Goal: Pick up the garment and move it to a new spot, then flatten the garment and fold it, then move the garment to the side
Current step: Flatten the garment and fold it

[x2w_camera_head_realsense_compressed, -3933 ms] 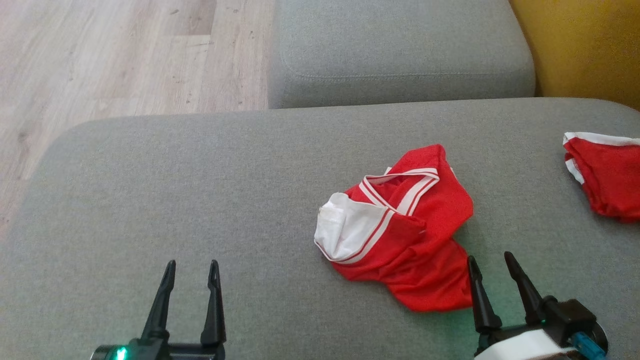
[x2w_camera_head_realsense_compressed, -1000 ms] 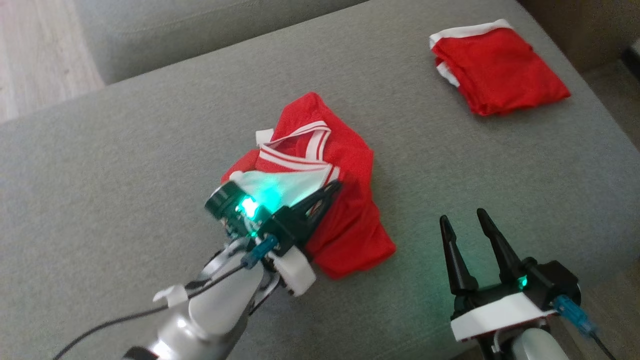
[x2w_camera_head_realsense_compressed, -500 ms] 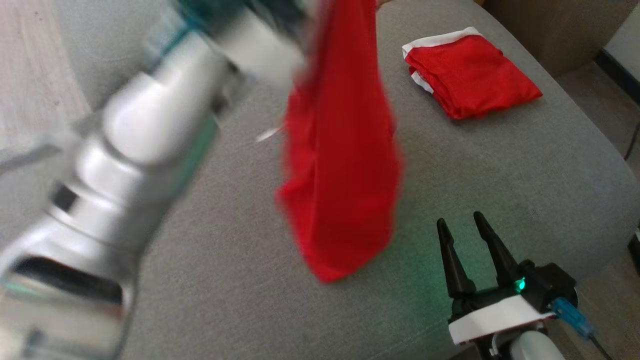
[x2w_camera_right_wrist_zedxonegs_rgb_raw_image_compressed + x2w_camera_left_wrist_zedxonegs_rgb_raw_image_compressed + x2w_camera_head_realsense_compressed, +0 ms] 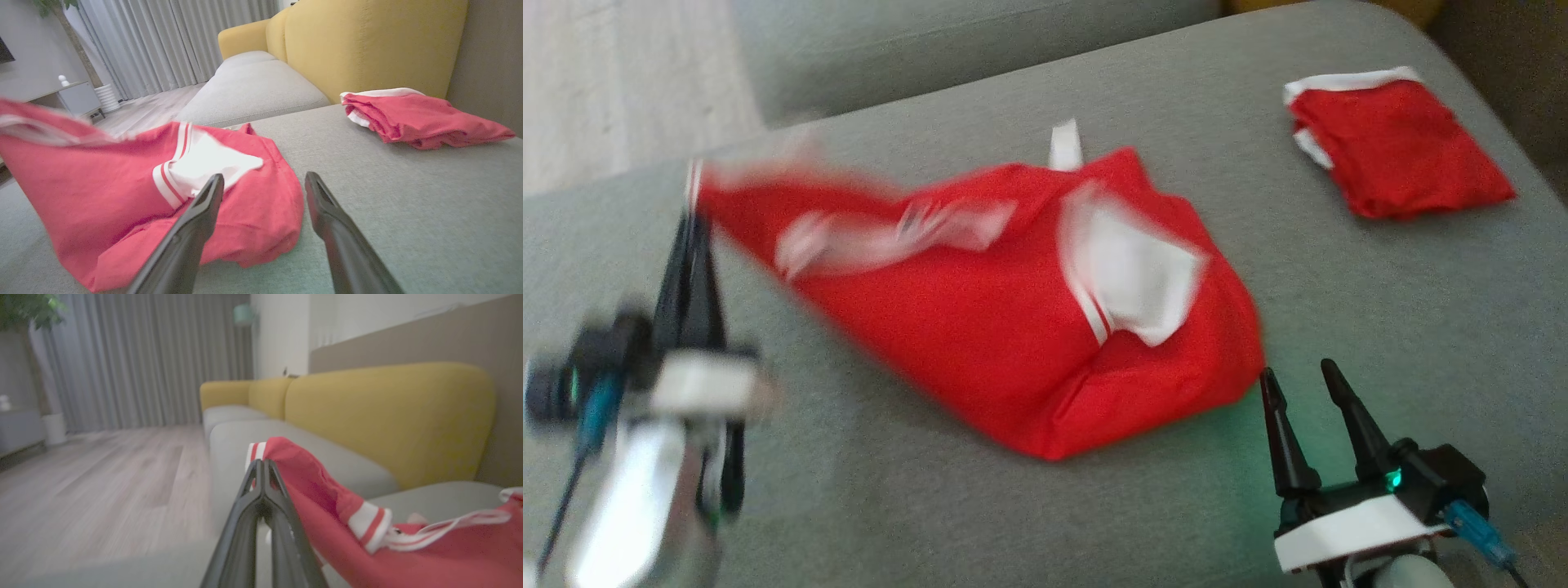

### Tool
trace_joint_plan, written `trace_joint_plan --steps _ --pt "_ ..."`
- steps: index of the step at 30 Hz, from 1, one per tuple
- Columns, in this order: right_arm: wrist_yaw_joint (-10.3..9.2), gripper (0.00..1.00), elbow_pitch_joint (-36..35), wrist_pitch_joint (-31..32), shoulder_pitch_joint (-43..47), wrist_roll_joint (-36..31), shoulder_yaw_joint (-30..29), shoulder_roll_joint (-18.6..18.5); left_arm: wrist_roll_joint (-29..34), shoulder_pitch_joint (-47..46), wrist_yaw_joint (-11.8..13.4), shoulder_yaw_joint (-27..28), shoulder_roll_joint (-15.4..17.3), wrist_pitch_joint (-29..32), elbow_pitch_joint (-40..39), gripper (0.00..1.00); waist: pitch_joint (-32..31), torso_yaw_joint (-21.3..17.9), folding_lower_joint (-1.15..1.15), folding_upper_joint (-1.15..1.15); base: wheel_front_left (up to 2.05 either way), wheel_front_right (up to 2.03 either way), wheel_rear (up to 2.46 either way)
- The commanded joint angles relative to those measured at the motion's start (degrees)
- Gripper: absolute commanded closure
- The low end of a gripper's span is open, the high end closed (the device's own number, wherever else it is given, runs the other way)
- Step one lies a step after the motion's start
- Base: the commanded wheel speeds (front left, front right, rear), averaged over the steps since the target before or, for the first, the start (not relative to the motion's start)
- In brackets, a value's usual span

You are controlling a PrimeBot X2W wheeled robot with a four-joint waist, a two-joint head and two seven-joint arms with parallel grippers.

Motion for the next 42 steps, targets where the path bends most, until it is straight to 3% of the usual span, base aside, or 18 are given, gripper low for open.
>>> trace_joint_plan --steps 1,6,7,8,11,15,18,21,25,26,33,37,42 --pt "-0.04 0.0 -2.01 -0.22 -1.6 -0.53 1.17 -0.21 -0.48 -1.35 0.73 4.32 2.16 -0.31 -3.34 1.0 1.75 2.51 0.0 0.0 0.0 0.0 0.0" --pt "-0.04 0.0 -1.82 -0.22 -2.82 -1.14 0.94 -0.21 -1.12 11.13 0.85 10.54 -0.37 -0.31 -4.64 1.0 2.97 5.73 0.0 0.0 0.0 0.0 0.0" --pt "-0.04 0.0 -1.7 -0.22 -3.04 -1.27 1.06 -0.21 -1.01 12.09 0.23 11.35 -0.7 -0.31 -4.36 0.65 3.14 6.15 0.0 0.0 0.0 0.0 0.0" --pt "-0.04 0.0 -1.6 -0.22 -3.24 -1.38 1.16 -0.21 -0.73 12.61 -0.41 11.92 -1.03 -0.31 -4.17 0.0 3.22 6.49 0.0 0.0 0.0 0.0 0.0" --pt "-0.04 0.0 -1.42 -0.22 -3.68 -1.54 1.29 -0.21 1.89 12.28 -1.43 12.75 -1.15 -0.31 -5.06 0.0 3.45 7.07 0.0 0.0 0.0 0.0 0.0" --pt "-0.04 0.0 -1.35 -0.22 -4.34 -1.47 2.02 -0.21 7.52 6.8 -4.81 8.04 1.1 0.65 -9.04 0.0 3.99 6.61 0.0 0.0 0.0 0.0 0.0" --pt "-0.04 0.0 -1.43 -0.22 -4.76 -1.05 2.89 -0.21 9.87 0.14 -10.13 2.41 3.53 5.75 -12.41 0.0 4.79 5.34 0.0 0.0 0.0 0.0 0.0" --pt "-0.04 0.0 -1.37 -0.22 -5.36 -0.51 3.72 -0.21 10.14 -7.73 -12.78 -5.91 5.47 12.67 -14.89 0.0 5.93 3.36 0.0 0.0 0.0 0.0 0.0" --pt "-0.04 0.0 -1.54 -0.22 -6.68 0.36 4.81 -0.21 4.88 -20.2 -13.08 -24.12 9.09 20.79 -17.47 0.0 8.4 -0.49 0.0 0.0 0.0 0.0 0.0" --pt "-0.04 0.0 -1.54 -0.22 -6.68 0.36 4.81 -0.21 4.88 -20.2 -13.08 -24.12 9.09 20.79 -17.47 0.0 8.4 -0.49 0.0 0.0 0.0 0.0 0.0" --pt "-0.04 0.0 -2.39 -0.22 -9.02 2.82 6.57 -0.21 -7.18 -39.61 -13.1 -49.75 12.69 29.29 -13.01 0.0 13.75 -7.96 0.0 0.0 0.0 0.0 0.0" --pt "-0.04 0.0 -2.7 -0.22 -9.35 4.43 7.11 -0.21 -11.79 -45.21 -13.11 -55.64 13.31 30.66 -9.59 0.0 16.11 -11.31 0.0 0.0 0.0 0.0 0.0" --pt "-0.04 0.0 -2.86 -0.22 -9.77 5.94 8.36 -0.21 -11.59 -46.7 -13.11 -56.76 13.83 32.36 -8.03 0.0 18.35 -13.95 0.0 0.0 0.0 0.0 0.0"
